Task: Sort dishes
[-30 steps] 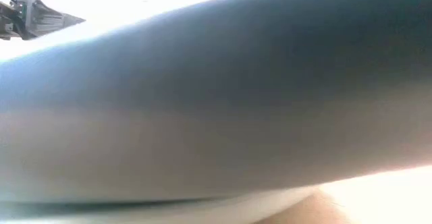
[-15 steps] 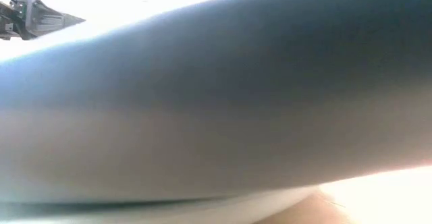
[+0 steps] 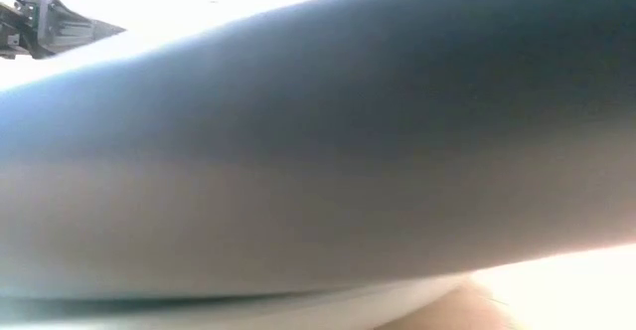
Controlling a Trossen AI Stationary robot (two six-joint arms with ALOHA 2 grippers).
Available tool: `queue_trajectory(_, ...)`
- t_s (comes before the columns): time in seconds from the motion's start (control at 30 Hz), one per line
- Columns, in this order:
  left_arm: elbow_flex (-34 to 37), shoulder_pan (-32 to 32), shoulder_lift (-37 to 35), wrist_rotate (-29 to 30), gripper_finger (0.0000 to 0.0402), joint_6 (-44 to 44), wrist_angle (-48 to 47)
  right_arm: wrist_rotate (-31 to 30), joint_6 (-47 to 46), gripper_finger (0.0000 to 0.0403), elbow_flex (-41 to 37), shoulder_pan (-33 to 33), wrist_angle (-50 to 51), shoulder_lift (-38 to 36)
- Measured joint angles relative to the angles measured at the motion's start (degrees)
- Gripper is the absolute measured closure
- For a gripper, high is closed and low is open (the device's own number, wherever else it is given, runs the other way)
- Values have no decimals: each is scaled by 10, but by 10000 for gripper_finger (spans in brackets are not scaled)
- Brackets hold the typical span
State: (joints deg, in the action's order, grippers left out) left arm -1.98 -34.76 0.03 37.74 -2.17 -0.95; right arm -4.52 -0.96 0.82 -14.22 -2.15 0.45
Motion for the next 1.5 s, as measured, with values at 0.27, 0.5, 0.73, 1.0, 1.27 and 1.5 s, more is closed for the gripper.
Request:
queue_trajectory(0.27, 0, 0, 0, 0, 398, 0, 0, -63, -229, 397, 2, 0, -53, 0)
queue_trajectory(0.5, 0, 0, 0, 0, 398, 0, 0, -90, -122, 397, 92, 0, -88, 43)
queue_trajectory(0.73, 0, 0, 0, 0, 398, 0, 0, -55, -99, 397, 249, 0, -20, 135)
queue_trajectory(1.0, 0, 0, 0, 0, 398, 0, 0, 39, -89, 397, 354, 0, -42, 229)
queue_trajectory(1.27, 0, 0, 0, 0, 398, 0, 0, 154, -88, 397, 464, 0, 143, 381)
queue_trajectory(1.5, 1, 0, 0, 9, 398, -1, 6, 153, -89, 397, 524, -10, 322, 494)
